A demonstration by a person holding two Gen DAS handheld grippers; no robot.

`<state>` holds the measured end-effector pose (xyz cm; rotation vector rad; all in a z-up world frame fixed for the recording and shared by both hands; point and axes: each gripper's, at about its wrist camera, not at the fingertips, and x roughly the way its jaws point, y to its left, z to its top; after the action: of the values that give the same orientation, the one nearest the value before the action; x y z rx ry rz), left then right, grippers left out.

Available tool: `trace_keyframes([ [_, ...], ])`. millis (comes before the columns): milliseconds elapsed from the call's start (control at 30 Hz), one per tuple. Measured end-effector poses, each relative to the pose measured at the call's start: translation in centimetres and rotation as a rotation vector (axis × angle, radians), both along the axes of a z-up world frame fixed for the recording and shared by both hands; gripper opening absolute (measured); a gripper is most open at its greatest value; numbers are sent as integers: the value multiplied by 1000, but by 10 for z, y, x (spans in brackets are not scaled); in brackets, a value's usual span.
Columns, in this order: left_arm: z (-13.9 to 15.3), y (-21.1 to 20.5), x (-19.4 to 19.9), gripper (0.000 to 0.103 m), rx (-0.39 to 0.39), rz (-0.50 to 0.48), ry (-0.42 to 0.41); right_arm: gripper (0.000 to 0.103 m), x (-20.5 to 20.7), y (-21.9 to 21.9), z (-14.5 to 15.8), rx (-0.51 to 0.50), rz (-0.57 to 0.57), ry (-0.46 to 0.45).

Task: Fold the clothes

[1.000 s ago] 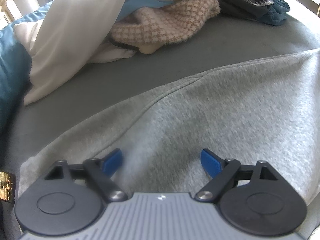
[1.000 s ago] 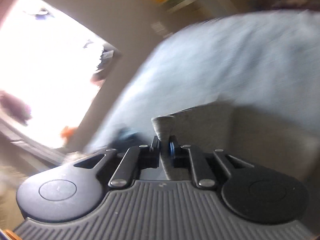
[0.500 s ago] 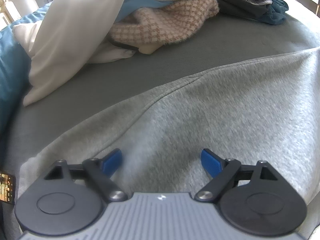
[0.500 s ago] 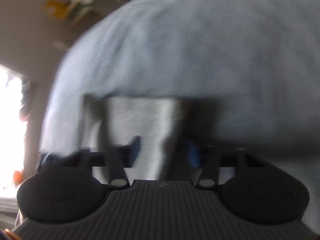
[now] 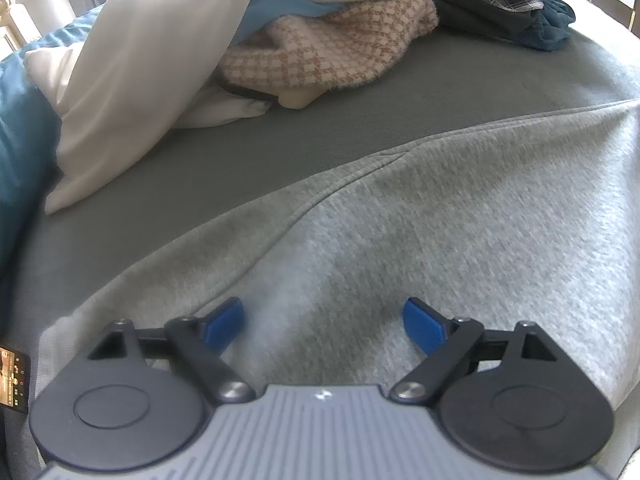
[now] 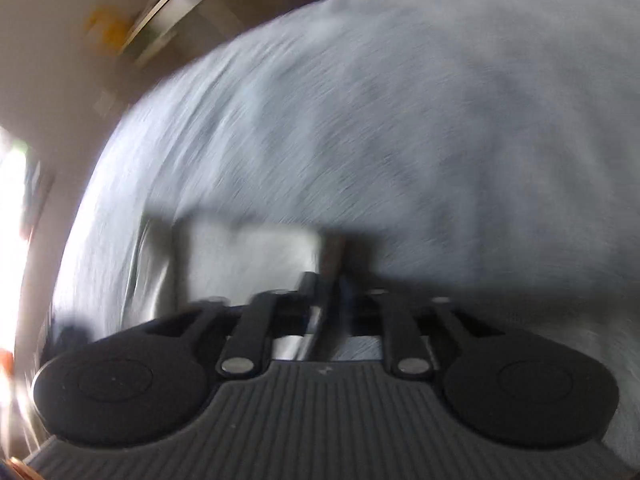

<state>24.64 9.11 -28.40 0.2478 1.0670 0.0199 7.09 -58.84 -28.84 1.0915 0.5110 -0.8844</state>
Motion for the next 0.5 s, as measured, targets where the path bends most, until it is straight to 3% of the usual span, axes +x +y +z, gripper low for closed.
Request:
trace_keyframes([
  [67,1,-3,-1,89,-1,3,-1,35,-5,1,12,-32,-79,7],
  [133,1,-2,-2,89,-3,3,-1,35,14,11,31,-130,14,22],
  [200,2,-1,-2,89,-5,2,-2,37,46,26,45,-201,161,16],
  [333,2,-1,-3,89,-9,3,-7,46,124,83,59,-329,561,52],
  [400,3,-1,-7,89,-9,0,-10,50,165,117,59,-401,750,107],
  [500,8,4,-13,89,-12,-1,-11,50,214,160,45,-471,942,233],
])
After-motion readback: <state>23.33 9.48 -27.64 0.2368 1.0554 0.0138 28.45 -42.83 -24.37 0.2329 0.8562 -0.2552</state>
